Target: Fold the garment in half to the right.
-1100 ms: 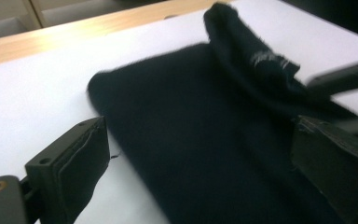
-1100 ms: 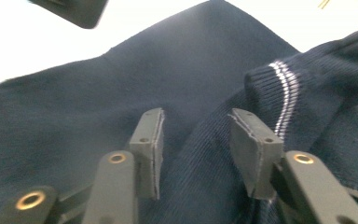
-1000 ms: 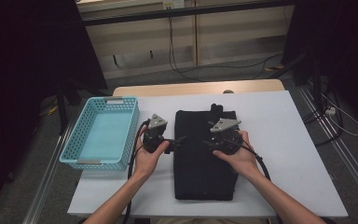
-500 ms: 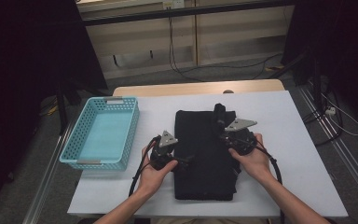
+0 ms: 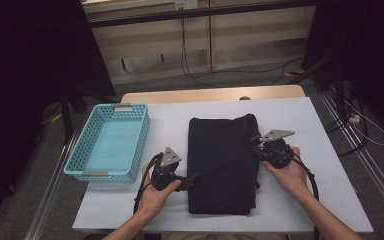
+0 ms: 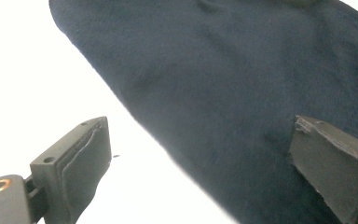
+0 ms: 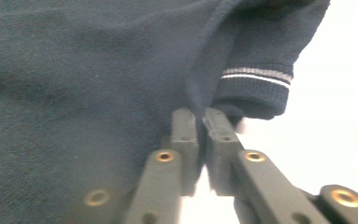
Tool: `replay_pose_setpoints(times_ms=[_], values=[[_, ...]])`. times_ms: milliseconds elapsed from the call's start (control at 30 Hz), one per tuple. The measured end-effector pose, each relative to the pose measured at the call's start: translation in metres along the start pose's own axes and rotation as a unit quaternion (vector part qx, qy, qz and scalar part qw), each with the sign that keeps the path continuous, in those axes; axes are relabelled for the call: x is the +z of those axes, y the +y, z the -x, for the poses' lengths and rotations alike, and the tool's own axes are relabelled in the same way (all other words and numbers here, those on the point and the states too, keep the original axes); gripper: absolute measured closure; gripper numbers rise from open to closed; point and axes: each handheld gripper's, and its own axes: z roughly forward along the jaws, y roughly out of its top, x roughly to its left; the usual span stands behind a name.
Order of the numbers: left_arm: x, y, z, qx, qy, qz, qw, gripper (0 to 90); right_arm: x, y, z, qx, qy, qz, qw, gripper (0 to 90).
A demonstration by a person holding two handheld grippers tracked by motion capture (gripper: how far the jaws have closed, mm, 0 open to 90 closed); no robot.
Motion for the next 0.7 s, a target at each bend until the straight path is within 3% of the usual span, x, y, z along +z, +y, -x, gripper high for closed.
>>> replay_pose_setpoints(times_ms=[67,200,300,400,500,700], values=[[-0.004,-0.004,-0.001,0.001,-0.003,-0.002,1.0,6.4,0.0,0.001,0.003,0.005,0.004,0.014,0.9999,63.0],[-0.009,-0.006,0.0,0.002,-0.005,0.007,1.0,6.4,0.001,0.013,0.008,0.007,0.003,0.041,0.9991,53.6],[-0.007,-0.004,0.005,0.014,-0.007,0.007,0.9999,6.4,0.003,0.026,0.011,0.002,-0.002,0.057,0.9984,47.9],[-0.005,-0.003,0.006,0.011,-0.019,0.006,0.9997,5.9,0.008,0.04,0.016,-0.002,-0.008,0.067,0.9977,45.4],[-0.004,-0.001,0.006,0.005,-0.015,0.016,0.9997,6.0,0.018,0.055,0.025,-0.004,-0.017,0.072,0.9973,45.4],[-0.001,-0.001,0.003,0.001,-0.015,0.011,0.9998,6.0,0.047,0.07,0.041,-0.005,-0.035,0.052,0.998,45.2]])
